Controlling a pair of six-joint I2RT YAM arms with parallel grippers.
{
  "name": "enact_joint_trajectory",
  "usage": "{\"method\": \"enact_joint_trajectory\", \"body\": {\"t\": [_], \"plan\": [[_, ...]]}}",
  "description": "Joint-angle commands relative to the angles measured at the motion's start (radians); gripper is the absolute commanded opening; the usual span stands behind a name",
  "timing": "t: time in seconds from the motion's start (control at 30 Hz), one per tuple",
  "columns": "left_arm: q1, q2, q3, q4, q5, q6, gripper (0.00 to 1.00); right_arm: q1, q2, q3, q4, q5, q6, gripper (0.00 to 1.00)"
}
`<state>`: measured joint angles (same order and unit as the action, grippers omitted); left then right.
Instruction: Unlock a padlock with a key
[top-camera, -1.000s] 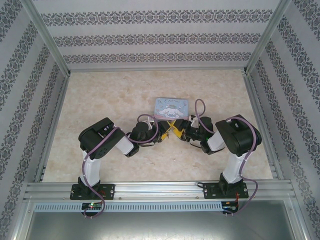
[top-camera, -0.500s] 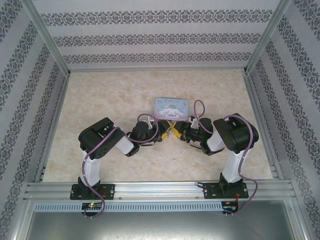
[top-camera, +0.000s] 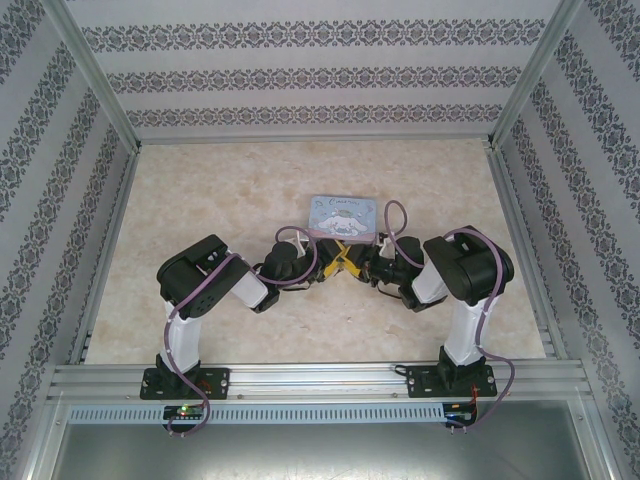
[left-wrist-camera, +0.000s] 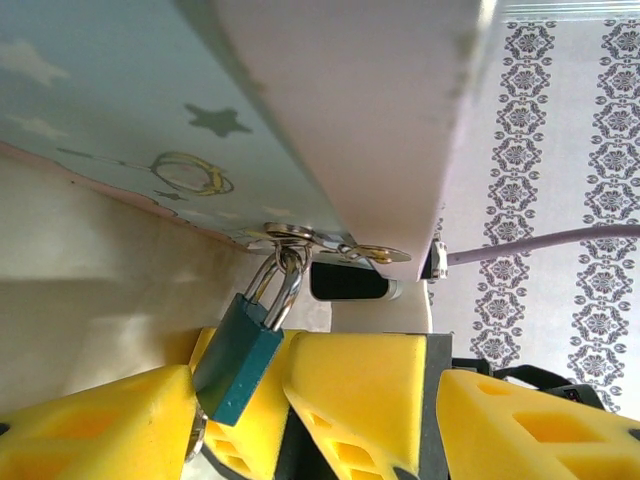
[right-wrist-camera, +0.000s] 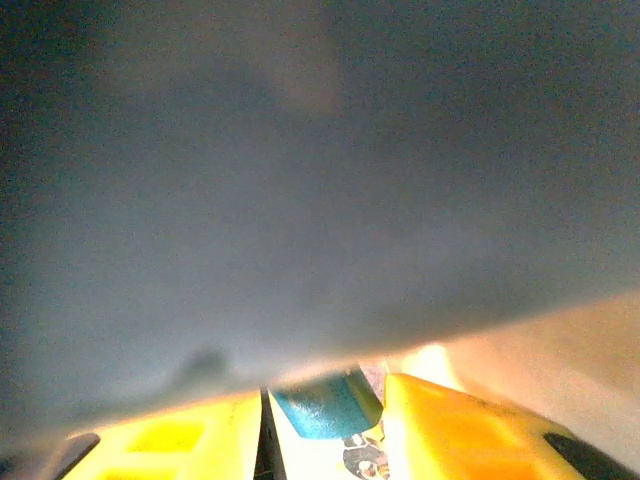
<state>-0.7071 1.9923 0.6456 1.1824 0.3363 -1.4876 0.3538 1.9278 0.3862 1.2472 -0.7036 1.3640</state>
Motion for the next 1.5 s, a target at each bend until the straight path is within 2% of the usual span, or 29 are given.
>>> {"method": "enact_joint_trajectory", "body": {"t": [0.0,0.23,0.43,0.6,1.0,1.1,1.23,1.27,1.47], "plan": [[-0.006,-0.017,0.007,0.042,-0.002,0.023,0.65,0.033,0.032,0.025,-0.034,-0.022,0.004,0.37],[-0.007,-0.015,0.009,0.042,-0.001,0.023,0.65,0.028,0.041,0.059,-0.042,-0.027,-0.034,0.36],[-0.006,-0.019,-0.006,0.040,-0.003,0.023,0.65,0.020,0.054,0.068,-0.031,-0.030,-0.034,0.28],[-0.005,-0.031,-0.028,0.036,-0.008,0.030,0.65,0.019,0.053,0.075,-0.035,-0.042,-0.038,0.25],[0.011,-0.090,-0.076,-0.055,0.001,0.074,0.65,0.018,0.051,0.083,-0.040,-0.057,-0.036,0.05],[0.012,-0.116,-0.075,-0.116,0.010,0.119,0.61,0.018,0.053,0.085,-0.038,-0.059,-0.031,0.01],[0.012,-0.158,-0.056,-0.227,0.018,0.205,0.38,0.019,0.050,0.085,-0.037,-0.063,-0.021,0.00],[0.012,-0.164,-0.051,-0.248,0.018,0.221,0.36,0.018,0.049,0.084,-0.036,-0.065,-0.019,0.00],[0.012,-0.148,-0.018,-0.284,0.024,0.251,0.36,0.018,0.041,0.082,-0.031,-0.068,-0.008,0.00]]}}
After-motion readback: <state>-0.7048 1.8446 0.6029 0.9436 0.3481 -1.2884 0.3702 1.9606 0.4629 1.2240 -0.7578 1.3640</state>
